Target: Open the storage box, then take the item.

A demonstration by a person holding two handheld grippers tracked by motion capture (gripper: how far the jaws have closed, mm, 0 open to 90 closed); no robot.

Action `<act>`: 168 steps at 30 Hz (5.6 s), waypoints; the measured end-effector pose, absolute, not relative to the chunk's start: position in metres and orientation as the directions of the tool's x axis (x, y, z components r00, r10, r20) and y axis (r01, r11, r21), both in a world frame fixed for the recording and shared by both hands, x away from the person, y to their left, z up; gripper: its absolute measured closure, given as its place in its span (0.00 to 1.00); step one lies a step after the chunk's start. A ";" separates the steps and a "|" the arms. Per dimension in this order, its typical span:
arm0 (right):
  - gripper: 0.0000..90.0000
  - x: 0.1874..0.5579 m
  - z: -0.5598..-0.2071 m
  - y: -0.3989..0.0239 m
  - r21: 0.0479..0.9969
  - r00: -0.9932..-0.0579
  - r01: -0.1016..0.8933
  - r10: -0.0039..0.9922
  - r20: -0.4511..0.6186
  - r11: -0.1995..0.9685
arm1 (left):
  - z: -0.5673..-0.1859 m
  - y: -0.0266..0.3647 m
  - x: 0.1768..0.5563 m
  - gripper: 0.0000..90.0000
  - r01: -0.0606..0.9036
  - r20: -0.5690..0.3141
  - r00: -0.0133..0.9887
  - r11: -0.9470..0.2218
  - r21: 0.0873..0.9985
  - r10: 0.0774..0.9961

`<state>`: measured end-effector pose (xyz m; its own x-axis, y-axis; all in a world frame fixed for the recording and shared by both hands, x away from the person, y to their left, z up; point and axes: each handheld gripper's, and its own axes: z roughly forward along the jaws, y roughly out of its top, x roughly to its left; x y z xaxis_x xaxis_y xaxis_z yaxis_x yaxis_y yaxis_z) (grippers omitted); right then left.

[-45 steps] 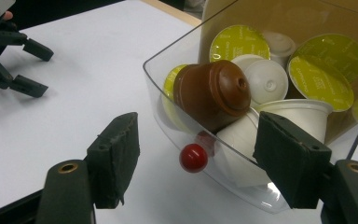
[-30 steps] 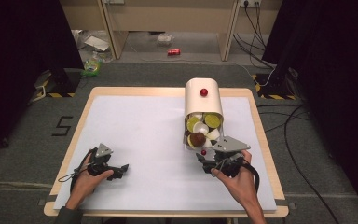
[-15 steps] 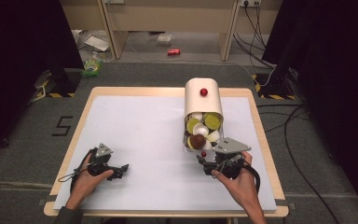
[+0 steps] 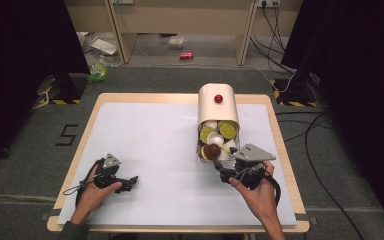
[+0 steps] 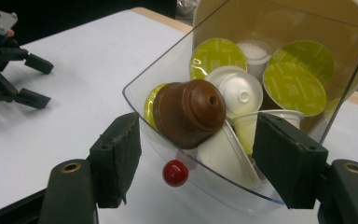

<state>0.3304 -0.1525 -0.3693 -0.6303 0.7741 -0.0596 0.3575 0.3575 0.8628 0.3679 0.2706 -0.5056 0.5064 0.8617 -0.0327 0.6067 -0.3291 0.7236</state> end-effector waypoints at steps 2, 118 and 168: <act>0.36 0.329 -0.368 -0.154 0.869 -0.630 0.352 0.775 -0.055 0.348 | -0.506 0.271 0.368 0.00 0.607 -0.033 0.506 -0.329 0.724 0.862; 0.45 0.370 -0.356 -0.121 0.850 -0.625 0.440 0.779 0.059 0.289 | -0.506 0.271 0.368 0.00 0.607 -0.037 0.508 -0.327 0.724 0.861; 0.45 0.340 -0.332 -0.206 0.902 -0.500 0.396 0.864 0.055 0.172 | -0.505 0.272 0.368 0.00 0.608 -0.041 0.508 -0.324 0.725 0.860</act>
<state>0.3404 -0.2063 -0.3323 -0.5004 0.8641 0.0548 0.3958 0.1720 0.9021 0.3679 0.2718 -0.5054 0.5081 0.8603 -0.0412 0.6078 -0.3243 0.7248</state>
